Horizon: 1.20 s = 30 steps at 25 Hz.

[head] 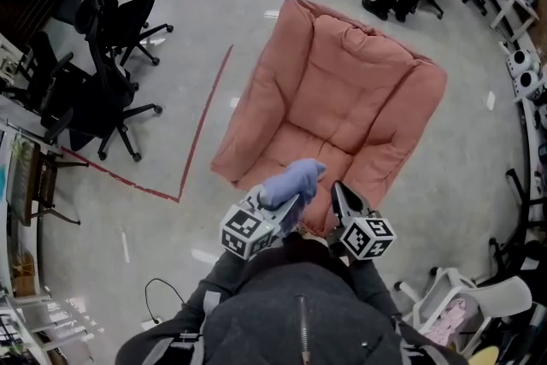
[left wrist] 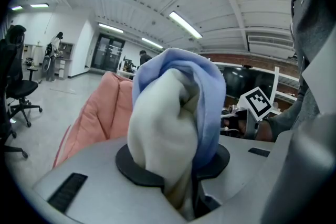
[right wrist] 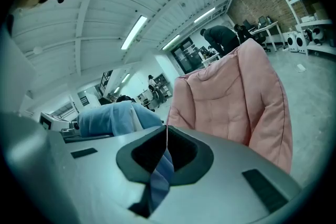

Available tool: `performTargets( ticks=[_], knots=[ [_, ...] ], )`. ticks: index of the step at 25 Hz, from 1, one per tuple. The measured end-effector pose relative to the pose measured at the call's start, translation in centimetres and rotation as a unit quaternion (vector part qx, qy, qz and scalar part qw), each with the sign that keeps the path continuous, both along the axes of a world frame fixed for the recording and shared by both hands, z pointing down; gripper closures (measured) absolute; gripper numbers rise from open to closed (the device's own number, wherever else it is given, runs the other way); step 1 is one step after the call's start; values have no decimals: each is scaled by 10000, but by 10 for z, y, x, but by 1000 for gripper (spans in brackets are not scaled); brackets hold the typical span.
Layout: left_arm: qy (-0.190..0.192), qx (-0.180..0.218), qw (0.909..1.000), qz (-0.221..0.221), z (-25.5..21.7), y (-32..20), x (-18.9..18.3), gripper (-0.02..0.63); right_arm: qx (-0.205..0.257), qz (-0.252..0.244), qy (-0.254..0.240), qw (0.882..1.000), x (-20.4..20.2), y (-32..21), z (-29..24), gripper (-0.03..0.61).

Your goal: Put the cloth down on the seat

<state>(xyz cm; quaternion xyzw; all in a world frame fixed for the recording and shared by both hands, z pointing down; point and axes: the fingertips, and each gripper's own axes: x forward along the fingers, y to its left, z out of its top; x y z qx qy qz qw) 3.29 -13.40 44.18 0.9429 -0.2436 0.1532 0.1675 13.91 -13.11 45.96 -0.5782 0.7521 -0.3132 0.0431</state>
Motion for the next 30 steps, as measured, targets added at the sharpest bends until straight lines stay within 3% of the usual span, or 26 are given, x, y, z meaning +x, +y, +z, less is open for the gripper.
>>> performTargets(
  ticks=[14,24,30],
  knots=[
    [-143,86,9983,566,14,-17,12,499,-90,326,6,9994,6,-3,9,566],
    [-72,-327,9922,1204,19,-15,39,499,-234,827,-119,9962,8,5,6,566],
    [117,-652,9871,1457,23,-1,65,499,-375,1266,-128,9912,29,26,5,566]
  ],
)
